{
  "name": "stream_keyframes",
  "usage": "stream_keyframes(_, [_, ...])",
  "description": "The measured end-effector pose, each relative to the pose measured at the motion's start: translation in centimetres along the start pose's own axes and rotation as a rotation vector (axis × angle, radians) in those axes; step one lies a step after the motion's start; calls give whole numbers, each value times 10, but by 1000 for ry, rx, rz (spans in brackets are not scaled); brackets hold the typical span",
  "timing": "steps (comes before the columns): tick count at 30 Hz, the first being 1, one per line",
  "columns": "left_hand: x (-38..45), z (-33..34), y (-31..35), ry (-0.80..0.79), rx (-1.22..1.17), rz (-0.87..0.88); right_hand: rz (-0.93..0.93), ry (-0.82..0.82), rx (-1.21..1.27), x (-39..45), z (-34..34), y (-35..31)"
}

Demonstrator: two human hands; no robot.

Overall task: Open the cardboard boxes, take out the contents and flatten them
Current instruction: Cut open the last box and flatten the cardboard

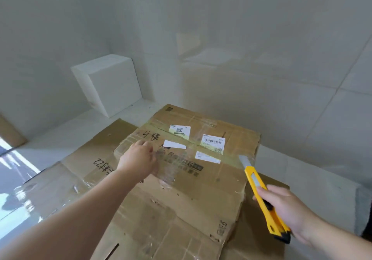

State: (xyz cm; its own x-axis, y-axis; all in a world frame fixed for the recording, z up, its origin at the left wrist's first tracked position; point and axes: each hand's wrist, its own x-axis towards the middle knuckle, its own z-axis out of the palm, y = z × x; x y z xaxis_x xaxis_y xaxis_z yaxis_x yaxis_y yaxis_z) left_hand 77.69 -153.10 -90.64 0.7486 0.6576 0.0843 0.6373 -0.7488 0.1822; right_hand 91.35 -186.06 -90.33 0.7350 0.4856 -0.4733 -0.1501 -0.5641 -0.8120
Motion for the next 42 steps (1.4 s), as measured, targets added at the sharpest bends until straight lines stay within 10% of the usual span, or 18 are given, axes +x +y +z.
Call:
stream_keyframes(14, [29, 20, -73, -5, -264, -315, -56, 121, -113, 10, 45, -25])
stream_keyframes(32, [-56, -4, -73, -19, 123, -273, 71, 52, -249, -37, 32, 2])
stream_keyframes(42, [-42, -8, -59, -17, -52, -336, -428, 63, -827, 0, 50, -56])
